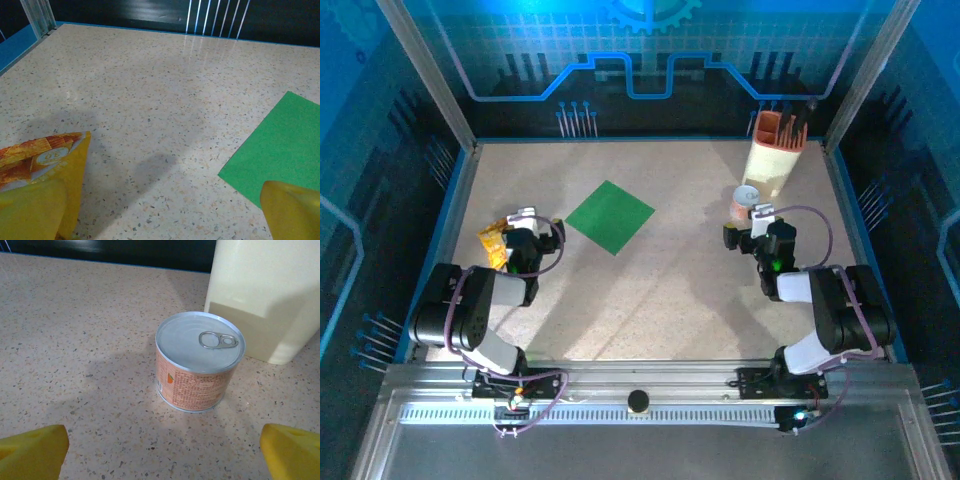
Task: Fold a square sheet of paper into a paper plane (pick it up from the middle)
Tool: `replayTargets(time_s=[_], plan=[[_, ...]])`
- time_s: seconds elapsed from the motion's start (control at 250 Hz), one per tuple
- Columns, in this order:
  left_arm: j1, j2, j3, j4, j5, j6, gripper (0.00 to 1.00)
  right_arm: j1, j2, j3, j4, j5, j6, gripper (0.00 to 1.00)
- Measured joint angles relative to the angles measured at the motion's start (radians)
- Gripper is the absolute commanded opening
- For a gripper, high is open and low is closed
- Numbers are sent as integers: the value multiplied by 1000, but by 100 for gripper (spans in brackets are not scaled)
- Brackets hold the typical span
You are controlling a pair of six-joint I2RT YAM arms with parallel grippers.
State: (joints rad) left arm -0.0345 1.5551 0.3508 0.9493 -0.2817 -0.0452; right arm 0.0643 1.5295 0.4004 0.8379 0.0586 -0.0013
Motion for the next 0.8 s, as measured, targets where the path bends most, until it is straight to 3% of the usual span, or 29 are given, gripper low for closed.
replayTargets(time_s=[0.799], plan=[[0, 0, 0, 0, 0, 0, 100, -28, 0, 0, 0, -50, 0, 99]])
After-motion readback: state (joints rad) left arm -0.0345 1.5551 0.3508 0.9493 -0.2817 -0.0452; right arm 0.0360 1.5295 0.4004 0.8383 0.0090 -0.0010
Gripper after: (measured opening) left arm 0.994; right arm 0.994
